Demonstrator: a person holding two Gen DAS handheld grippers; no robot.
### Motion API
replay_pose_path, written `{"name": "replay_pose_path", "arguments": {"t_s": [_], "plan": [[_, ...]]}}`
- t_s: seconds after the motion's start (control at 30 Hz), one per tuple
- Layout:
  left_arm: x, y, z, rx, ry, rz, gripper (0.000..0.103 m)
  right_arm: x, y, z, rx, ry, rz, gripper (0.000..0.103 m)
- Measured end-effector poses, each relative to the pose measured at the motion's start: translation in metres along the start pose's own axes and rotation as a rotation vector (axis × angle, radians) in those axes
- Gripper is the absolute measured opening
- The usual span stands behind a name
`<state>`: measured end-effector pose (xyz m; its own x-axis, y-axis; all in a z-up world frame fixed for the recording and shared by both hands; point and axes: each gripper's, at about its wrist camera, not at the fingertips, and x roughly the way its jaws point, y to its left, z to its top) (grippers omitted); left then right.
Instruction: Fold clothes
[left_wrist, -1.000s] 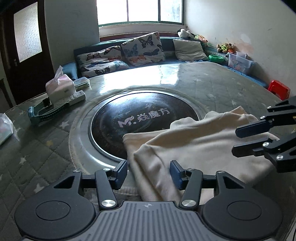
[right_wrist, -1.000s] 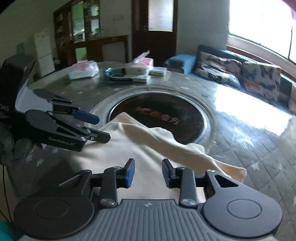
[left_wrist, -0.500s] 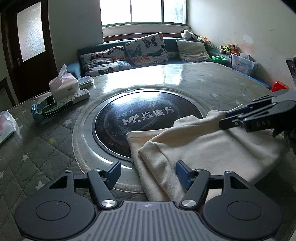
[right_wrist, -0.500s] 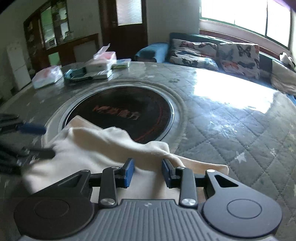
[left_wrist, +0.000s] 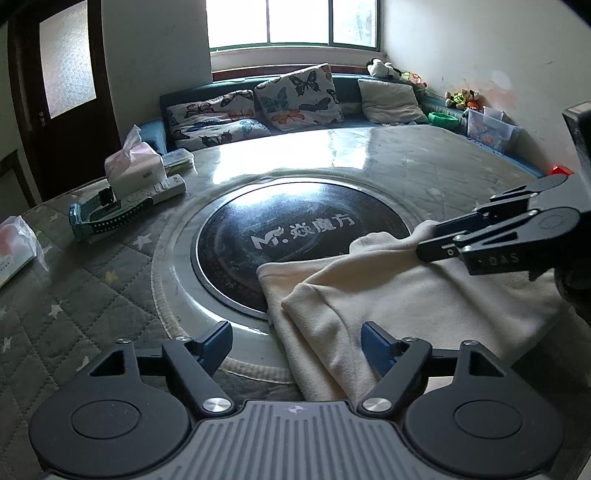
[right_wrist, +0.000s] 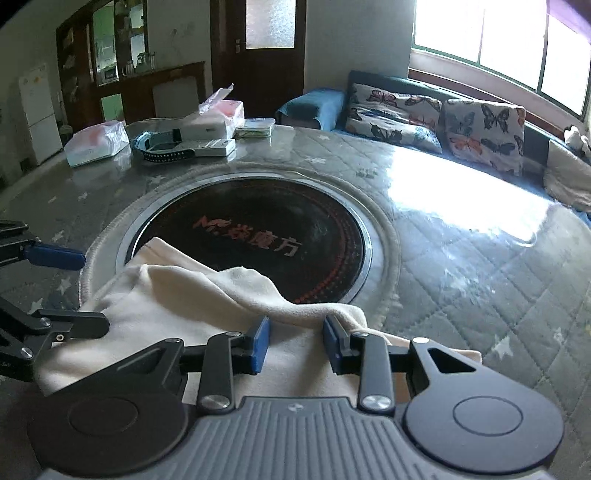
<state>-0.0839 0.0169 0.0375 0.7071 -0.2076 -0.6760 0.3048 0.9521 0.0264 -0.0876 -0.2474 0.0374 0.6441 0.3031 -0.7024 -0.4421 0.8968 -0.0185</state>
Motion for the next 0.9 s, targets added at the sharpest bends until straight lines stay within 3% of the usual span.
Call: {"name": "replay_pose_path", "arguments": {"t_s": [0.33, 0.47, 0.63, 0.9], "plan": [[0.002, 0.003, -0.005, -0.024, 0.011, 0.019, 0.083, -0.041, 0.039, -0.011, -0.111, -0.022, 0.124, 0.032], [0.002, 0.012, -0.003, -0.07, 0.019, 0.022, 0.083, -0.044, 0.061, -0.024, -0.169, 0.008, 0.175, 0.032], [-0.004, 0.022, -0.002, -0.112, 0.017, 0.044, 0.082, -0.049, 0.073, -0.03, -0.223, -0.017, 0.141, 0.032], [-0.01, 0.034, -0.006, -0.174, 0.027, 0.061, 0.082, -0.056, 0.085, -0.032, -0.234, -0.033, 0.171, 0.03]]}}
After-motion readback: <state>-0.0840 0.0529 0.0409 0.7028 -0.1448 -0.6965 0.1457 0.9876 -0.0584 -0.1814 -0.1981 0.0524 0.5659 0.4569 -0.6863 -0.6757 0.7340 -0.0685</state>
